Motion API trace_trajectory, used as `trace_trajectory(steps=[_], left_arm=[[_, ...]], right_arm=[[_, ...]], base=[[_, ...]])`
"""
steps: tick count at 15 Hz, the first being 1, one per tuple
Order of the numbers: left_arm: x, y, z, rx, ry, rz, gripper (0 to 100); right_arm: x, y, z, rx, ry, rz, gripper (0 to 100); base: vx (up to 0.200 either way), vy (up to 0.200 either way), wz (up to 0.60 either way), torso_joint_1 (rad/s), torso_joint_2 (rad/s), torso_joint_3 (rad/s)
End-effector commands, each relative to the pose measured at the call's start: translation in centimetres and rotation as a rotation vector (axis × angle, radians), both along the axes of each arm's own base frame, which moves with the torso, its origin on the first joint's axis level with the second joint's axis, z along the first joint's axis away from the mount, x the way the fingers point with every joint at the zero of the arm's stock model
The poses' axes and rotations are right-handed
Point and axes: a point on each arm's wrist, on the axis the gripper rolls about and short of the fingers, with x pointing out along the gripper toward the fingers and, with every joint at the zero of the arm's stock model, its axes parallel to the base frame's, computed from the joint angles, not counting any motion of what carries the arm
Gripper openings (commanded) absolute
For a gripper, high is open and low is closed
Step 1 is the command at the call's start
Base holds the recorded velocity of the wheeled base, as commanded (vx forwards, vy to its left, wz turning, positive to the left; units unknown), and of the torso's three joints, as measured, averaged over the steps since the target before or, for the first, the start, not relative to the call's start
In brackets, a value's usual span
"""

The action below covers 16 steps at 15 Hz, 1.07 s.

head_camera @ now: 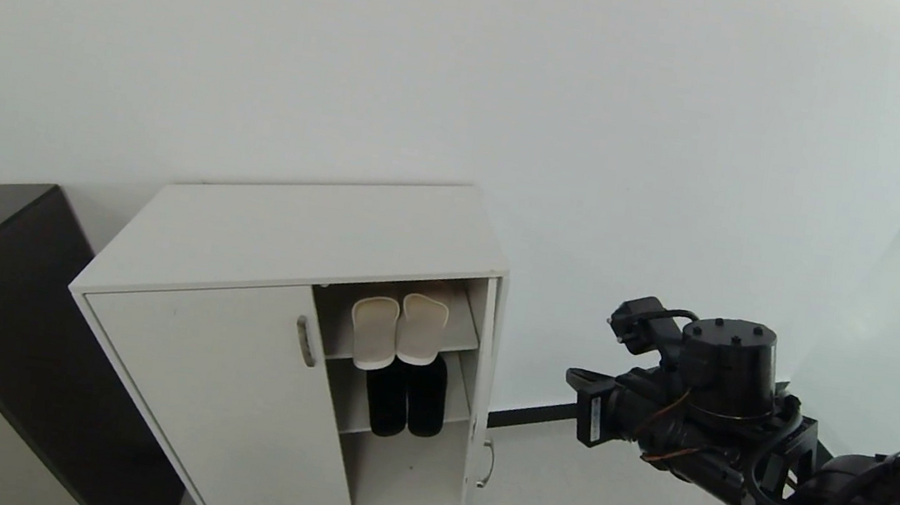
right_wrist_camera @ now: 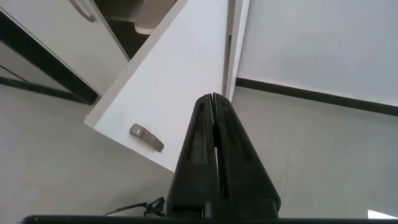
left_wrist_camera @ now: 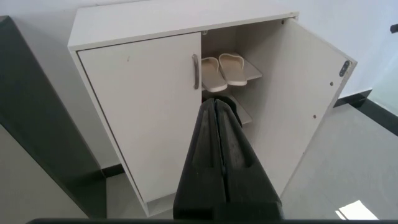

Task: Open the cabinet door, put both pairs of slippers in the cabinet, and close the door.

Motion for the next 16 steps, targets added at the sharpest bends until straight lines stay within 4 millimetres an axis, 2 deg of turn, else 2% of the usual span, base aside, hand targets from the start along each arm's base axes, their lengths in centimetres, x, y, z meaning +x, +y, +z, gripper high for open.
trace_trajectory(steps=[1, 5, 10, 12, 16], left_arm=[[0.0, 0.0, 0.0, 0.000, -0.001, 0.001, 0], [0.0, 0.0, 0.0, 0.000, -0.001, 0.001, 0], [0.0, 0.0, 0.0, 0.000, -0.001, 0.001, 0], [0.0, 0.0, 0.0, 0.000, -0.001, 0.001, 0], [0.0, 0.0, 0.0, 0.000, -0.001, 0.002, 0]], right_arm=[[0.0, 0.0, 0.1, 0.001, -0.002, 0.000, 0], [0.0, 0.0, 0.3, 0.023, -0.023, -0.003, 0], [0.2, -0.5, 0.3, 0.037, -0.054, -0.018, 0], [0.7, -1.2, 0.4, 0.025, -0.063, -0.041, 0], [2.2, -4.4, -0.1, -0.067, -0.059, -0.126, 0]], base=[[0.000, 0.000, 0.60, 0.002, 0.00, 0.002], [0.000, 0.000, 0.60, 0.002, 0.00, 0.002], [0.000, 0.000, 0.00, 0.051, -0.12, -0.059], [0.000, 0.000, 0.00, 0.000, 0.00, 0.000], [0.000, 0.000, 0.00, 0.000, 0.00, 0.000]])
